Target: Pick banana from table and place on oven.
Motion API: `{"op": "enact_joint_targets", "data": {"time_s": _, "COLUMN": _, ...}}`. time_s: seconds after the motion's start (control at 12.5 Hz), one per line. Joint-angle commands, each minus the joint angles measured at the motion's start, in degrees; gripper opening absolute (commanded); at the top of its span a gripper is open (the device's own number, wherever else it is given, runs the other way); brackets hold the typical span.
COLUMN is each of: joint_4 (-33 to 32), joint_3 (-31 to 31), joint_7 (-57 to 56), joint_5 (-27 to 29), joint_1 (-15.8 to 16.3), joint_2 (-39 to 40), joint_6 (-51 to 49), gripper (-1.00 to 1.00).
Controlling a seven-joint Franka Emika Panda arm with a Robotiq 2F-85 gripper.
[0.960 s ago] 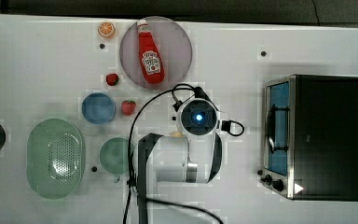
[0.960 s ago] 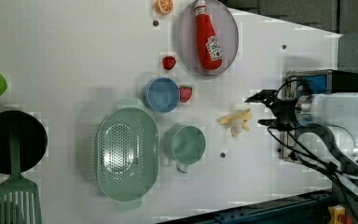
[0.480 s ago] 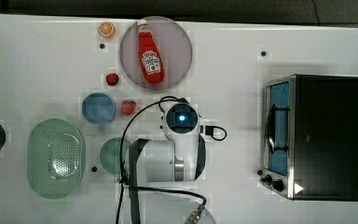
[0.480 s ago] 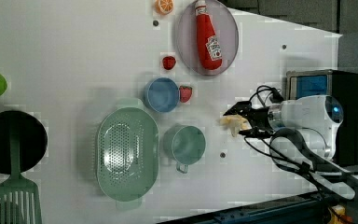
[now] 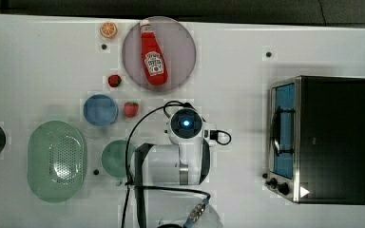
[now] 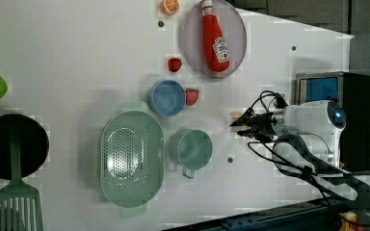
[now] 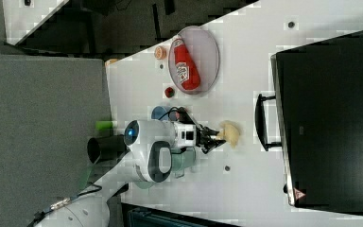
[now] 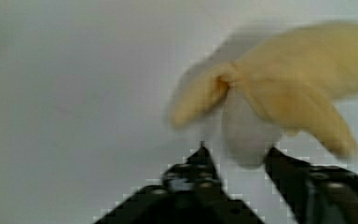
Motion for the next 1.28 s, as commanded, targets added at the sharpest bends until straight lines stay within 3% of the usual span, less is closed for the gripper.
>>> {"op": "enact_joint_targets", "data": {"time_s": 0.08, "joint_4": 0.4, "joint_3": -0.1, "joint_7": 2.1, "joint_5": 0.6, "joint_1": 0.3, "joint_2": -1.4, "joint_6": 2.2, "gripper": -0.59}}
{"op": "enact_joint_targets", "data": {"time_s": 0.32, "joint_4": 0.5, "joint_3": 0.2, "joint_7": 2.1, "joint_5": 0.6, "joint_1": 0.3, "joint_2": -5.6, "joint_6": 1.9, "gripper": -0.59}}
{"op": "enact_joint_targets", "data": {"time_s": 0.56, "joint_4": 1.7, "joint_3": 0.4, "joint_7": 2.1, "joint_5": 0.6, "joint_1": 0.3, "joint_2": -14.6, "joint_6": -3.4, "gripper": -0.59}}
{"op": "enact_joint_targets", "data": {"time_s": 0.96, "joint_4": 11.7, "joint_3": -0.2, "joint_7": 2.1, "joint_5": 0.6, "joint_1": 0.1, "joint_2": -28.6, "joint_6": -32.6, "gripper": -0.59}}
{"op": "enact_joint_targets", "data": {"time_s": 1.28, "joint_4": 24.5, "joint_3": -4.2, "joint_7": 2.0, "joint_5": 0.5, "joint_1": -0.4, "joint_2": -31.1, "joint_6": -50.2, "gripper": -0.59}}
